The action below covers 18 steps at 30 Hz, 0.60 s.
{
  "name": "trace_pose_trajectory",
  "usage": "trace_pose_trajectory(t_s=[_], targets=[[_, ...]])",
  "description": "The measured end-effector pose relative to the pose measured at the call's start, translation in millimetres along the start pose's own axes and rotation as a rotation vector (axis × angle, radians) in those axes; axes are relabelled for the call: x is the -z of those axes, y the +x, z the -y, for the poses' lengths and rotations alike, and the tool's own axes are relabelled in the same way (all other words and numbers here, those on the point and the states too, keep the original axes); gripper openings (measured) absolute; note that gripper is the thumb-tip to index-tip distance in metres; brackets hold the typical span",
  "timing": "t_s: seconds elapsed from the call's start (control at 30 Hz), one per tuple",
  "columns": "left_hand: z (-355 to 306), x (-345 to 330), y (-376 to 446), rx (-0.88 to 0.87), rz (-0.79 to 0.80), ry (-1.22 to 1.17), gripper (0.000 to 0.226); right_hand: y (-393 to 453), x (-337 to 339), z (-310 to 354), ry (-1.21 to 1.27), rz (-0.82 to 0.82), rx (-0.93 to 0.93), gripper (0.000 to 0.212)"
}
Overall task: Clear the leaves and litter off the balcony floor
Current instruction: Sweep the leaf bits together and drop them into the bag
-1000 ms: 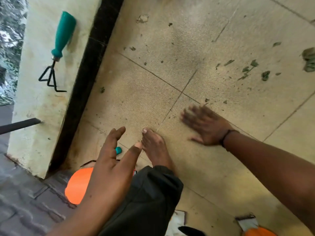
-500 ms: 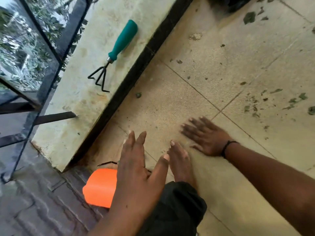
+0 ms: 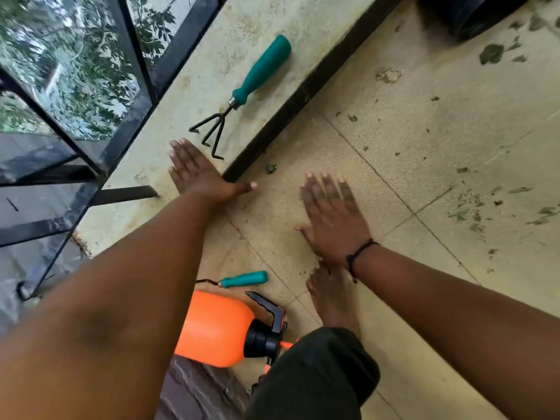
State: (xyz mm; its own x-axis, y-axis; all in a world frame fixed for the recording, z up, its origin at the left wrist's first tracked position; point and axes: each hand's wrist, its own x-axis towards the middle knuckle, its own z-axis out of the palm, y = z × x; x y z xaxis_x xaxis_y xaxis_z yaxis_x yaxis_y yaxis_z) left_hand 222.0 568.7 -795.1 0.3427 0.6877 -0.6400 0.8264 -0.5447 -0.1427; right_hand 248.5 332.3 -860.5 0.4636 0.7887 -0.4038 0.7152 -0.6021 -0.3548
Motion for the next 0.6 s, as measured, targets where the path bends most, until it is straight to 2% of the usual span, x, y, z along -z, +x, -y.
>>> trace_pose_trajectory(t_s=[0.17,0.27,0.33,0.43,0.53,0.6], targets=[[1.1,-1.9,7.1,-0.005,0.04,-0.038,0.135,47.6,-6.4,30.0,-0.02,0.057,0.017,0.072],[6.0,10.6,14.7,-0.002,0.168,0.046,0.126,79.8,-12.7,31.6,-0.069,0.088,0.11,0.07],[7.5,18.5,18.5,0.005,0.256,0.089,0.125,97.3,-12.0,27.4,-0.106,0.107,0.144,0.074],[6.9,20.7,20.4,-0.007,0.259,0.098,0.124,99.5,-11.6,2.8,-0.132,0.08,0.137,0.083],[12.0,19.9,21.2,-0.003,0.248,0.101,0.126,68.4,-4.9,-61.3,-0.09,0.071,-0.042,0.09],[12.6,18.9,24.0,-0.005,0.254,0.112,0.13,36.7,3.2,-121.7,-0.077,0.002,-0.316,0.1]])
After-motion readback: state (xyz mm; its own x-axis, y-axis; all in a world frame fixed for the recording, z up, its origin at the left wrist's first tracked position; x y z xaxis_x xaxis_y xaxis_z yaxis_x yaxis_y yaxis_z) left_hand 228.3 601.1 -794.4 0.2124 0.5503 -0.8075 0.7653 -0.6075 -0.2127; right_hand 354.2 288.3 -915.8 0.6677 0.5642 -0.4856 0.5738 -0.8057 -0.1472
